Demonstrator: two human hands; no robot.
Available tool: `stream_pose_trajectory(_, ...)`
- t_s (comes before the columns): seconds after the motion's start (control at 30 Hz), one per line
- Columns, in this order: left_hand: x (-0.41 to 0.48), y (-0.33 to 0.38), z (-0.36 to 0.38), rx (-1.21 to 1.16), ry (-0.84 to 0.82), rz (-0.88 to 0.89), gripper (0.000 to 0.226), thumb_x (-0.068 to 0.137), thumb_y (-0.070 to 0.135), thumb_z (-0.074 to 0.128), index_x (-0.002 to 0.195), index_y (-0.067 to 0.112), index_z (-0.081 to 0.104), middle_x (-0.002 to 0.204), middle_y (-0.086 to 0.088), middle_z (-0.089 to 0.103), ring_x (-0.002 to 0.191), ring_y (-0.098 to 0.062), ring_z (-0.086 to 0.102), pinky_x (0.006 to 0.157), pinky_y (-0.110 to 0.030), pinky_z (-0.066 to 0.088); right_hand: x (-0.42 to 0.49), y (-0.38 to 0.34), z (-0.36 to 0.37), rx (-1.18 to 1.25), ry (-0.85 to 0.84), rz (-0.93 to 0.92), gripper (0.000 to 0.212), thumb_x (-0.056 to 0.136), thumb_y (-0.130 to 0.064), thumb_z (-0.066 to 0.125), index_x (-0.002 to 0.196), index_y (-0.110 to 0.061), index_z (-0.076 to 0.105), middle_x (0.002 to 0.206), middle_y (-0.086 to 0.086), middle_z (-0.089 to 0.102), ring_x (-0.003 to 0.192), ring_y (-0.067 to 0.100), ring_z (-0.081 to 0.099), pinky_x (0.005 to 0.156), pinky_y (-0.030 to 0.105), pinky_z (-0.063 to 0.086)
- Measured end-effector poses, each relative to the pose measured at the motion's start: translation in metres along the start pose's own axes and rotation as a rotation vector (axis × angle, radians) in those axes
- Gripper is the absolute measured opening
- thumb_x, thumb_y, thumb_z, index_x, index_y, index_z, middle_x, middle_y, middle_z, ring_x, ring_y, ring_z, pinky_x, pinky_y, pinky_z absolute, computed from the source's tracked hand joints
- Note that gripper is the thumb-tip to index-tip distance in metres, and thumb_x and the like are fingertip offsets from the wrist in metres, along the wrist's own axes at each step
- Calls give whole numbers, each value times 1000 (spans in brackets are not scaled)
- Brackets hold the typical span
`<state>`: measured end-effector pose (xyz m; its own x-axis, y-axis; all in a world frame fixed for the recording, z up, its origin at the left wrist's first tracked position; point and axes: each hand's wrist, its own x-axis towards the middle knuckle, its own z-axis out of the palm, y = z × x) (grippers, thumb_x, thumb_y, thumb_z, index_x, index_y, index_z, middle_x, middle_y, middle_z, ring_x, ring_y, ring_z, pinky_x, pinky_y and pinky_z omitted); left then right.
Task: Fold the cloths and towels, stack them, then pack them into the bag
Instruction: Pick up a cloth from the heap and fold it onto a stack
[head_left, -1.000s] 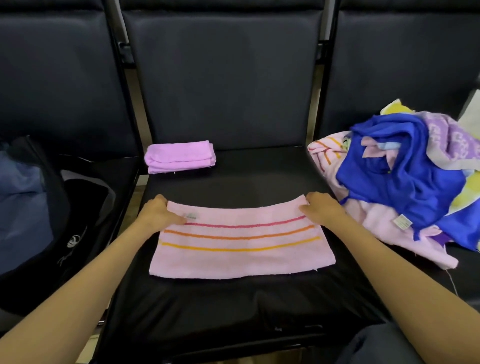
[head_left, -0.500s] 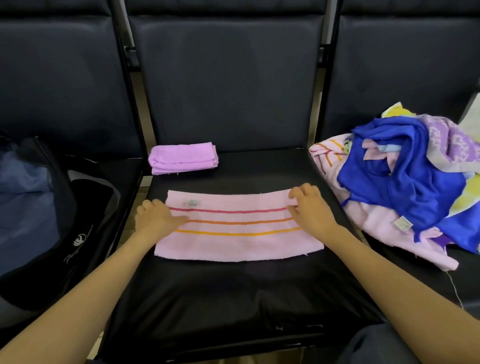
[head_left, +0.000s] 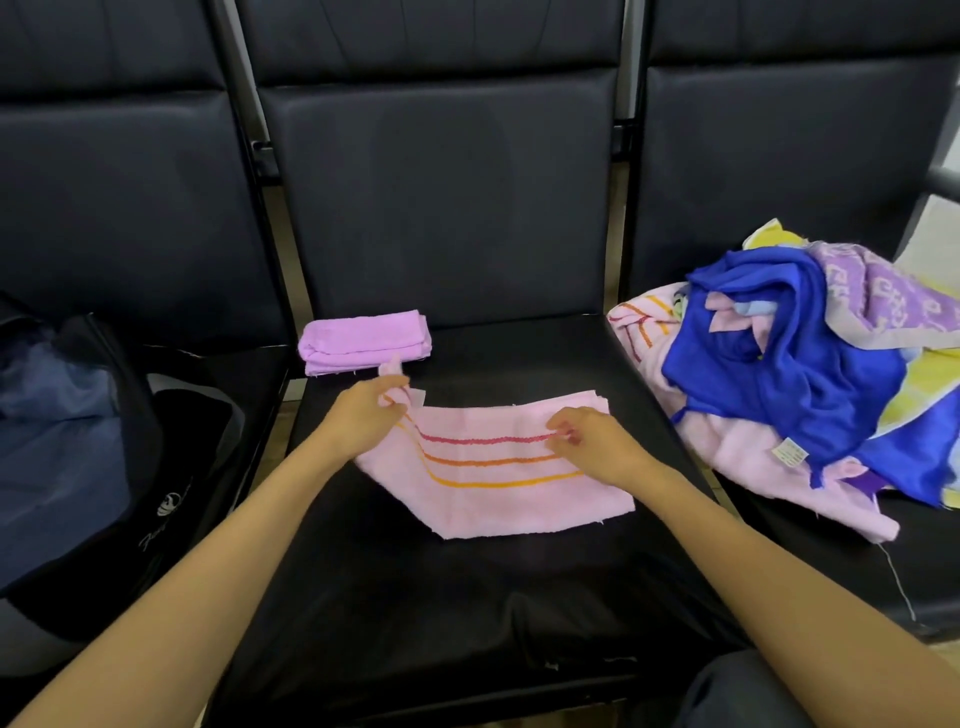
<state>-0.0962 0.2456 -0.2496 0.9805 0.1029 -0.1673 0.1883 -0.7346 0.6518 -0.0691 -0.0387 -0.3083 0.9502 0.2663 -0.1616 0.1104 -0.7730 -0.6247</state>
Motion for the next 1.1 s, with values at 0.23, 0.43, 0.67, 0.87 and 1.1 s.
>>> stream_pose_trajectory(0.23, 5, 91, 57, -219, -150, 148, 49, 89, 5, 51, 135, 23, 52, 129, -8, 54, 99, -21, 58, 60, -20, 47, 2, 8, -18, 622, 75, 362, 31, 99, -29, 47, 123, -11, 57, 104, 10, 68, 85, 21, 68, 72, 31, 57)
stream_pose_trajectory(0.43, 10, 120, 127, -260, -334, 98, 57, 89, -2, 50, 142, 18, 43, 133, -11, 51, 99, -21, 60, 73, -27, 54, -2, 15, -32, 794, 59, 436, 47, 102, -44, 32, 117, -7, 57, 101, 13, 69, 90, 25, 68, 84, 37, 55)
stream_pose_trajectory(0.67, 5, 107, 144, -534, -441, 55, 48, 101, 12, 42, 146, 29, 34, 128, -4, 46, 86, -21, 66, 69, -32, 59, 2, 12, -34, 556, 101, 522, 50, 99, -43, 42, 129, -4, 52, 126, 17, 58, 112, 33, 58, 98, 42, 47)
stream_pose_trajectory(0.87, 22, 57, 124, -200, 64, -25, 56, 85, 7, 62, 137, 13, 40, 137, -13, 38, 117, -26, 47, 92, -31, 45, -4, 6, -33, 40, 73, 363, 60, 90, -18, 62, 141, -10, 32, 135, 11, 49, 119, 27, 52, 91, 32, 45)
stream_pose_trajectory(1.1, 20, 26, 128, -623, -225, -436, 69, 76, 28, 79, 131, 5, 45, 129, -9, 58, 108, -25, 60, 84, -40, 54, -6, 2, -27, -38, 34, 390, 63, 95, -14, 53, 147, -8, 20, 136, 14, 47, 119, 27, 53, 92, 32, 45)
